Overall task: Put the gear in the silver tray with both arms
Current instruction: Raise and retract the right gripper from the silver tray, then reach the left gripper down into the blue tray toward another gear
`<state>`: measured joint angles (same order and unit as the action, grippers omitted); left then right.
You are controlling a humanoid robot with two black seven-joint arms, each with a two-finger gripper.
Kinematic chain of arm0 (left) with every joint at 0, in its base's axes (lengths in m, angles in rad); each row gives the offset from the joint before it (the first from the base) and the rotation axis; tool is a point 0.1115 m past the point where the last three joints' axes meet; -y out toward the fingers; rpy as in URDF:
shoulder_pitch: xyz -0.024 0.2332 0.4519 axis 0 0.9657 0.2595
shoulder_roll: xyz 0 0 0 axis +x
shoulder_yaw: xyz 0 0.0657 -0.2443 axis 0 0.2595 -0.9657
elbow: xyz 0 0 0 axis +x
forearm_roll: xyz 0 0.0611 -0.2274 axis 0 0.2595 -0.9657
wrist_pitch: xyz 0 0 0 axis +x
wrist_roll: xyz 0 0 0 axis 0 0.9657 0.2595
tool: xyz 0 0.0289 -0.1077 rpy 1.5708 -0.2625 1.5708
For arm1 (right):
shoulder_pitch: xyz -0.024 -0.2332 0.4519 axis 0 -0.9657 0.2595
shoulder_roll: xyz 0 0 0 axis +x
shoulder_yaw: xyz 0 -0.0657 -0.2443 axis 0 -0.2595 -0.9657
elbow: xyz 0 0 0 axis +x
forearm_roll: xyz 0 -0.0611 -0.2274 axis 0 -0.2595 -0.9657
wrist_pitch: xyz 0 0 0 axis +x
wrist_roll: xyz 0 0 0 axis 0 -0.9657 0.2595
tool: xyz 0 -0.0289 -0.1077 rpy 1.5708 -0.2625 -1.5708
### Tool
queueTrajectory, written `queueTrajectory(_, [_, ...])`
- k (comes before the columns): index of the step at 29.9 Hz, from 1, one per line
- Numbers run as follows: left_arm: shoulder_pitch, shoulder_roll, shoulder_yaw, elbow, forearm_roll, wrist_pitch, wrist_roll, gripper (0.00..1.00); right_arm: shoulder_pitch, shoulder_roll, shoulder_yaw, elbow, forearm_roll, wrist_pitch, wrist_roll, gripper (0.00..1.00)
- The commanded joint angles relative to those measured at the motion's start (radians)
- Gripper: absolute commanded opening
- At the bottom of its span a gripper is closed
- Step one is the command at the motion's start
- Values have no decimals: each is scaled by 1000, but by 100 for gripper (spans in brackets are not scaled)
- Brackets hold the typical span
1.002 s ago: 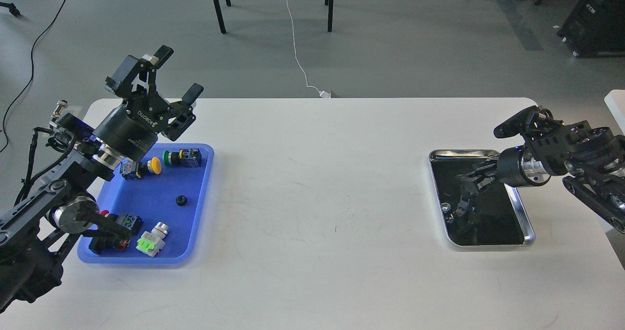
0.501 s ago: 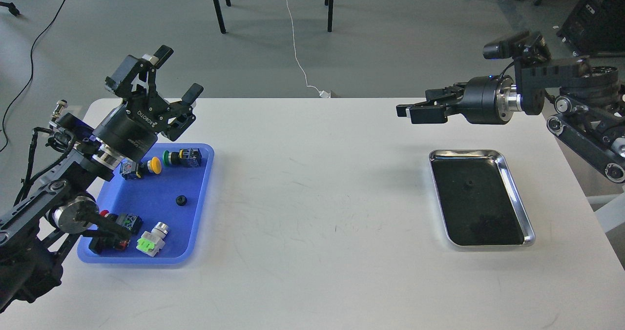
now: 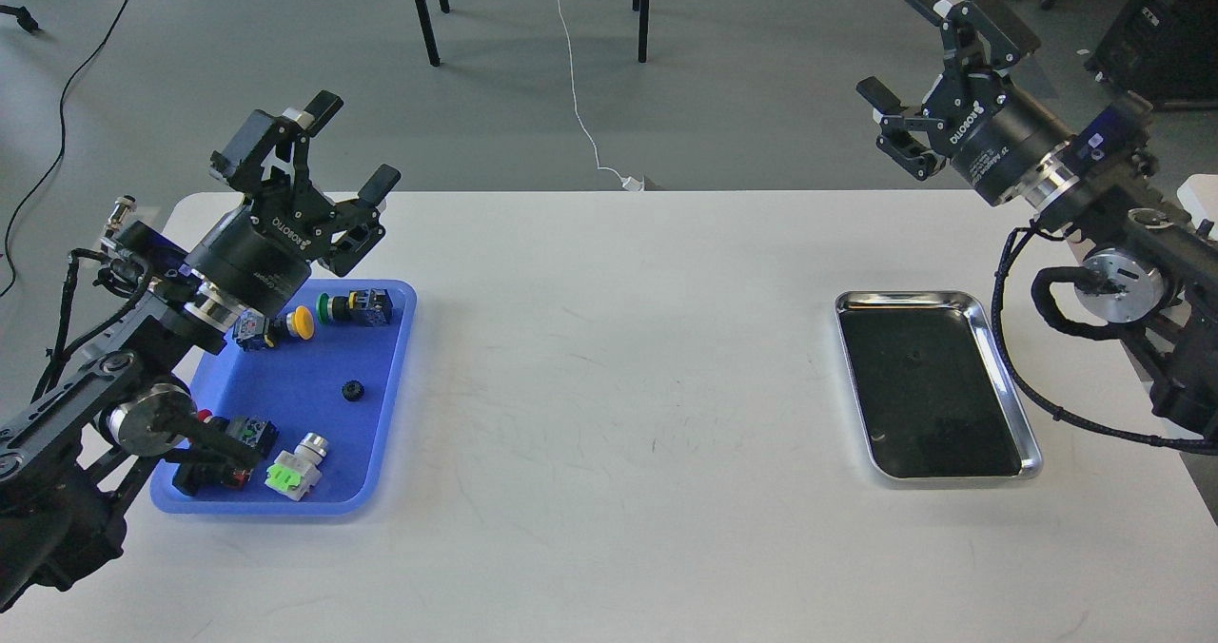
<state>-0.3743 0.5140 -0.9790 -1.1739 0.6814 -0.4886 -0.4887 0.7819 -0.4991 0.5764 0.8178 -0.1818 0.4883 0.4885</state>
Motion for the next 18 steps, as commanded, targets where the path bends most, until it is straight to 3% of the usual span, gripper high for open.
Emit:
queueTrajectory(1, [0, 30, 6, -42, 94, 8, 0, 98, -82, 16, 7, 11, 146, 0, 0, 99])
queueTrajectory(11, [-44, 188, 103, -247, 895, 4, 0, 98, -224, 13, 49, 95, 162, 0, 0, 99])
queueTrajectory(18, [-300, 273, 369, -205, 1500, 15, 0, 97, -222, 5, 51, 101, 159, 0, 0, 99])
